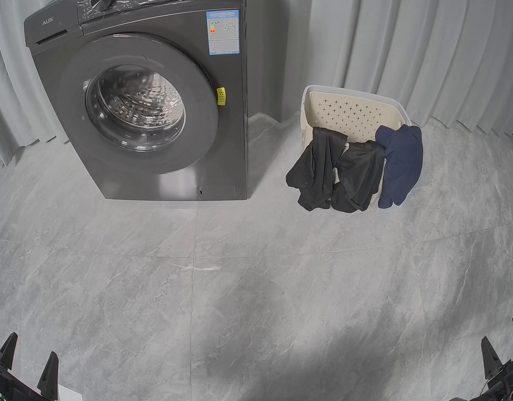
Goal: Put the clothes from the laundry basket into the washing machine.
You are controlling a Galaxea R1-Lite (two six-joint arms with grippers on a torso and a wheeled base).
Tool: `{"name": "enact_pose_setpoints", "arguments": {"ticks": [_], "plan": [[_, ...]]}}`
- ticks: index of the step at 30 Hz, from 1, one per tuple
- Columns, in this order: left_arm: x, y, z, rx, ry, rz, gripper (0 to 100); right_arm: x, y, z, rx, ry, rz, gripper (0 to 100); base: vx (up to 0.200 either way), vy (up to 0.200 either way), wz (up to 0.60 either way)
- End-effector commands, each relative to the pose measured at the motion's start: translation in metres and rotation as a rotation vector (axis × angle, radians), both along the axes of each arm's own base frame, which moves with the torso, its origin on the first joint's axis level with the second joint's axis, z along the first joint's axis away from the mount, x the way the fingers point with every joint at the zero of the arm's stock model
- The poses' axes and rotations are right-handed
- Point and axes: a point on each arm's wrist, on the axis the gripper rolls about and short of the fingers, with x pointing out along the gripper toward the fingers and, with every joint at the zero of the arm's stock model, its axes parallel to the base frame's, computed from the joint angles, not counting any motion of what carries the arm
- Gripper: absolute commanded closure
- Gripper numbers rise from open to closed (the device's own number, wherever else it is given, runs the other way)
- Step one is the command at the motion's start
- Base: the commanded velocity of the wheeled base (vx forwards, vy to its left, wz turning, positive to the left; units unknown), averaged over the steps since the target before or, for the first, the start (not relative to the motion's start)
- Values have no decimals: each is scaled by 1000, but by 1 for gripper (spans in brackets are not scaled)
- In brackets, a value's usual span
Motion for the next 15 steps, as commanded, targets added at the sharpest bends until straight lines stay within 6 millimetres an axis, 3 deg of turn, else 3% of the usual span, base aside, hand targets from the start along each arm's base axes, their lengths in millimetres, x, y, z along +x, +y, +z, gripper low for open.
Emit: {"name": "enact_pose_setpoints", "arguments": {"ticks": [1, 15], "plan": [[0, 0, -5, -1, 1, 1, 0, 0, 0, -5, 0, 5, 0, 0, 0, -200, 0], [0, 0, -5, -1, 2, 2, 0, 0, 0, -5, 0, 5, 1, 0, 0, -200, 0]]}}
